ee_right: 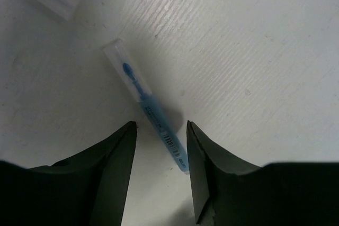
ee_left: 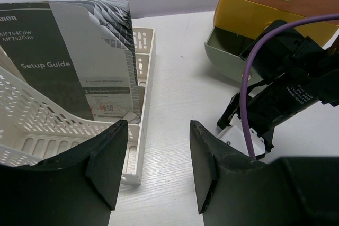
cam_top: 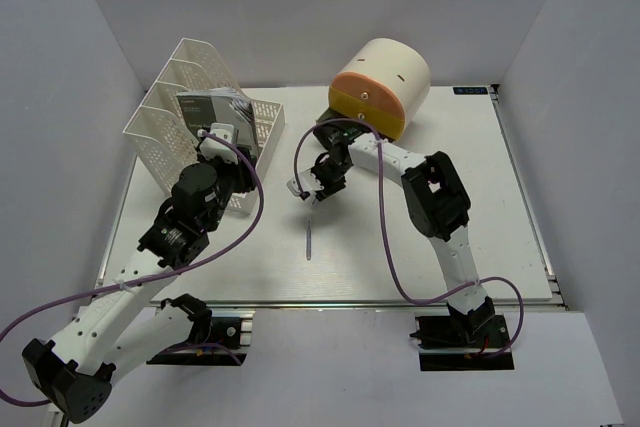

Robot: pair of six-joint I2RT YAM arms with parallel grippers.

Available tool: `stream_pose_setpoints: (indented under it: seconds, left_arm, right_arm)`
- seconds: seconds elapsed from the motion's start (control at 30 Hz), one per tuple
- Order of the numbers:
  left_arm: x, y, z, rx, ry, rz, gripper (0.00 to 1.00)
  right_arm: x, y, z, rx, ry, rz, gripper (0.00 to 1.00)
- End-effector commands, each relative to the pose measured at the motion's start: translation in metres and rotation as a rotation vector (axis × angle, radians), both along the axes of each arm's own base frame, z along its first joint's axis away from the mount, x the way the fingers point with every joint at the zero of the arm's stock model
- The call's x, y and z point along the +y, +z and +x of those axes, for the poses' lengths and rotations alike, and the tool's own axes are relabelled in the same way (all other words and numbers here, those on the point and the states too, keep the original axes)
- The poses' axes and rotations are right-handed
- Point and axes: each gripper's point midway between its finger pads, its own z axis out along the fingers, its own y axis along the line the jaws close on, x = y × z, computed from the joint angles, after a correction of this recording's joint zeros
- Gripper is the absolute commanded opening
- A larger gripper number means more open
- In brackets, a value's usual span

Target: Organize the desk

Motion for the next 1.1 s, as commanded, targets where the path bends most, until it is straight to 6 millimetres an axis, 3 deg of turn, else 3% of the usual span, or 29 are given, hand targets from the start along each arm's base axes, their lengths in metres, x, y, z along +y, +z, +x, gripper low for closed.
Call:
stream_pose_setpoints:
  seconds: [0.0, 0.4, 0.63, 0.73, 1.0, 1.07]
  left_arm:
    - [0.003, 0.006, -0.001, -0.026, 0.005, -0.006, 0.6]
    - [0.004, 0.007, -0.001, -0.031, 0.008, -0.007, 0.6]
    - [0.002, 0.005, 0.0, -0.027, 0.005, -0.005, 0.6]
    - [0.001, 0.003, 0.0, -0.023, -0.001, -0.005, 0.6]
    - [0.003, 0.001, 0.001, -0.029, 0.008, 0.0, 0.6]
    - [0.002, 0.0, 0.001, -0.03, 0.006, 0.0, 0.6]
  right_arm:
    - [-0.007, -0.015, -0.005, 0.011, 0.049, -0.069, 0.48]
    - [-0.042, -0.038, -0.025, 0.118, 0.023, -0.235, 0.36]
    - [-0.056, -0.045, -0.018, 0.122, -0.211, -0.277, 0.3]
    - [-0.066, -0.05, -0.023, 0.119, -0.271, -0.296, 0.27]
    - [-0.089, -0.055, -0.065, 0.224, -0.463, -0.319, 0.18]
    - [-0.089, -0.05, -0.064, 0.228, -0.53, -0.298, 0.14]
